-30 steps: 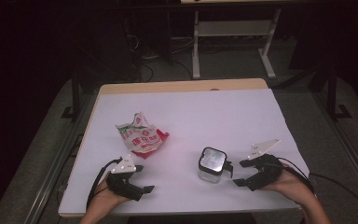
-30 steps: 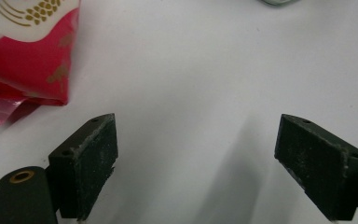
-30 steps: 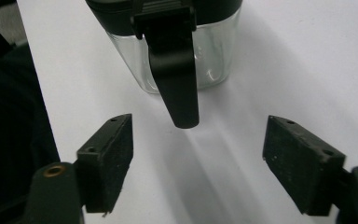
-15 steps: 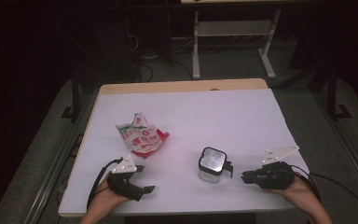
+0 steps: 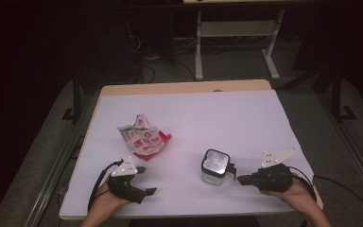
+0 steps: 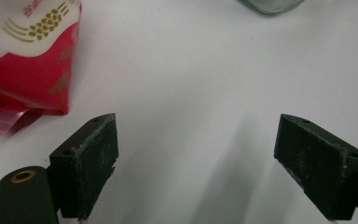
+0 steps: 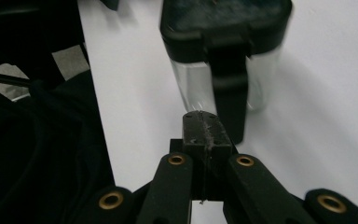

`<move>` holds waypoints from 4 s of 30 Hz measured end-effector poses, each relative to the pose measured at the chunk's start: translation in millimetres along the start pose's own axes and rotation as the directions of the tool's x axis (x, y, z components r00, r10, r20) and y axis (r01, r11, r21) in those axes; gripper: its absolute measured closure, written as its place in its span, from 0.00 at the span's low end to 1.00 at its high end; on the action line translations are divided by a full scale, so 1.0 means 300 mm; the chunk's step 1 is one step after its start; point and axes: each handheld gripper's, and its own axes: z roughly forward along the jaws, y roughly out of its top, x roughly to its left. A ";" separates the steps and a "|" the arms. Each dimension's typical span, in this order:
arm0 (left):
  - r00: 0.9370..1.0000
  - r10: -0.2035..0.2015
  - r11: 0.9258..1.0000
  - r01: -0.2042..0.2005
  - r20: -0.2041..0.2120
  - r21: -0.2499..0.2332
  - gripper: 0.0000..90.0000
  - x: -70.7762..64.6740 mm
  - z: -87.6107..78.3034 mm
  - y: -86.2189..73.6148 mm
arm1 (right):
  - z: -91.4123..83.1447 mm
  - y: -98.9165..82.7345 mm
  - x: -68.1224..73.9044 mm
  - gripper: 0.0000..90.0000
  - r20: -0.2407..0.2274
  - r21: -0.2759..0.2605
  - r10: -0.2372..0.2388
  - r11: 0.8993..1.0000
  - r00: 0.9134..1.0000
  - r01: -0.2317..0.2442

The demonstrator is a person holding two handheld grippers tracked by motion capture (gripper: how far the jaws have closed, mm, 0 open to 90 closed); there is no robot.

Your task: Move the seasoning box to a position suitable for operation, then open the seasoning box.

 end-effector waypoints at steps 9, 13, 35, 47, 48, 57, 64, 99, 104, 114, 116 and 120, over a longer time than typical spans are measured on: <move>1.000 0.000 1.000 0.000 0.007 -0.007 0.15 0.000 0.004 0.005 | 0.076 0.027 0.013 1.00 -0.011 0.046 -0.032 0.998 0.999 0.033; 1.000 -0.002 1.000 0.002 0.004 -0.005 0.15 -0.003 0.006 0.006 | 0.070 0.027 0.004 1.00 0.018 0.036 -0.028 0.999 0.999 0.027; 1.000 0.005 1.000 -0.004 0.028 -0.019 0.15 0.000 0.016 0.009 | 0.070 0.030 -0.120 1.00 0.105 0.025 0.011 1.000 0.994 -0.013; 1.000 -0.010 1.000 0.011 0.020 -0.025 0.15 0.003 0.015 0.016 | 0.016 0.004 -0.110 1.00 0.144 -0.043 0.007 0.999 0.989 -0.001; 1.000 -0.006 1.000 0.006 0.018 -0.026 0.15 0.002 0.012 0.015 | 0.008 -0.001 -0.106 1.00 0.151 -0.047 0.012 0.999 0.989 -0.004; 1.000 0.011 1.000 -0.011 0.016 -0.013 0.15 -0.011 0.017 0.018 | -0.064 -0.058 -0.112 0.80 0.227 -0.120 0.092 0.991 0.970 -0.066; 1.000 0.009 1.000 -0.008 0.030 -0.017 0.15 -0.011 0.024 0.020 | -0.071 -0.082 -0.135 0.49 0.295 -0.177 0.149 0.979 0.944 -0.099; 0.986 0.082 0.996 -0.074 0.145 -0.055 0.14 -0.085 0.127 0.158 | -0.040 -0.103 -0.203 0.17 0.370 -0.203 0.223 0.967 0.902 -0.156; 0.979 0.112 0.993 -0.102 0.172 -0.067 0.14 -0.119 0.168 0.213 | -0.035 -0.090 -0.198 0.17 0.365 -0.214 0.213 0.967 0.906 -0.141; 0.973 0.124 0.991 -0.112 0.195 -0.072 0.14 -0.114 0.202 0.254 | -0.026 -0.100 -0.192 0.17 0.365 -0.224 0.224 0.963 0.904 -0.148; 0.972 0.137 0.990 -0.126 0.189 -0.070 0.14 -0.116 0.208 0.267 | -0.032 -0.101 -0.191 0.17 0.373 -0.228 0.222 0.963 0.901 -0.143; 0.969 0.145 0.988 -0.131 0.202 -0.084 0.14 -0.113 0.224 0.301 | -0.041 -0.105 -0.192 0.17 0.372 -0.241 0.229 0.960 0.900 -0.145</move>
